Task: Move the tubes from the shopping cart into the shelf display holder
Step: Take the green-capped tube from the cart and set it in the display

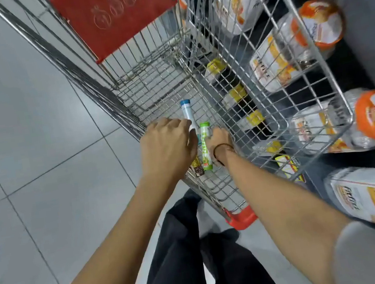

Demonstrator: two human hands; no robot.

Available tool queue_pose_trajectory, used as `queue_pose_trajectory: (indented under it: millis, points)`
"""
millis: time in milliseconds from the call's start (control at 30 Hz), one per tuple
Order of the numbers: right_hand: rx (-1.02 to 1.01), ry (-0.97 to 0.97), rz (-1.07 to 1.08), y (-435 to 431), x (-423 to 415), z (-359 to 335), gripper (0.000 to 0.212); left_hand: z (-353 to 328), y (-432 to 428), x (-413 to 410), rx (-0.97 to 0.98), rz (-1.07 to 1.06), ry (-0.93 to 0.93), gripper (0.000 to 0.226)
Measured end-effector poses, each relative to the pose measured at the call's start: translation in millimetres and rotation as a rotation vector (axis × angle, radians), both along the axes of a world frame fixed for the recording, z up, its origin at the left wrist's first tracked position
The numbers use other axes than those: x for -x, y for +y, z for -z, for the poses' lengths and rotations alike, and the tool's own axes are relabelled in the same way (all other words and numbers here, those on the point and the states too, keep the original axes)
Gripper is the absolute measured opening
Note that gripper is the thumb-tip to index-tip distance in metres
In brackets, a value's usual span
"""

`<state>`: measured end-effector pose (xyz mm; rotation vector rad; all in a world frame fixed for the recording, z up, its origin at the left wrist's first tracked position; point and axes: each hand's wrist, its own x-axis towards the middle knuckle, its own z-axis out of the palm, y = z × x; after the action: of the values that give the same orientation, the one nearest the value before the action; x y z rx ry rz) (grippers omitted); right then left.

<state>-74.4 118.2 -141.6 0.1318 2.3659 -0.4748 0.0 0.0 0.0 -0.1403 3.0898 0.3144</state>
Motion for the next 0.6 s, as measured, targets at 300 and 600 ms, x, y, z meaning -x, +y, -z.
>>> queue_pose_trajectory:
  millis: [300,600]
  points:
    - [0.009,0.062,-0.026,-15.9,29.7,22.4,0.039,1.4,0.0,6.6,-0.011,-0.029,0.081,0.030]
    - [0.072,0.069,0.016,13.6,35.9,-21.4,0.033,-3.8,0.7,11.1,-0.045,-0.031,0.108,0.026]
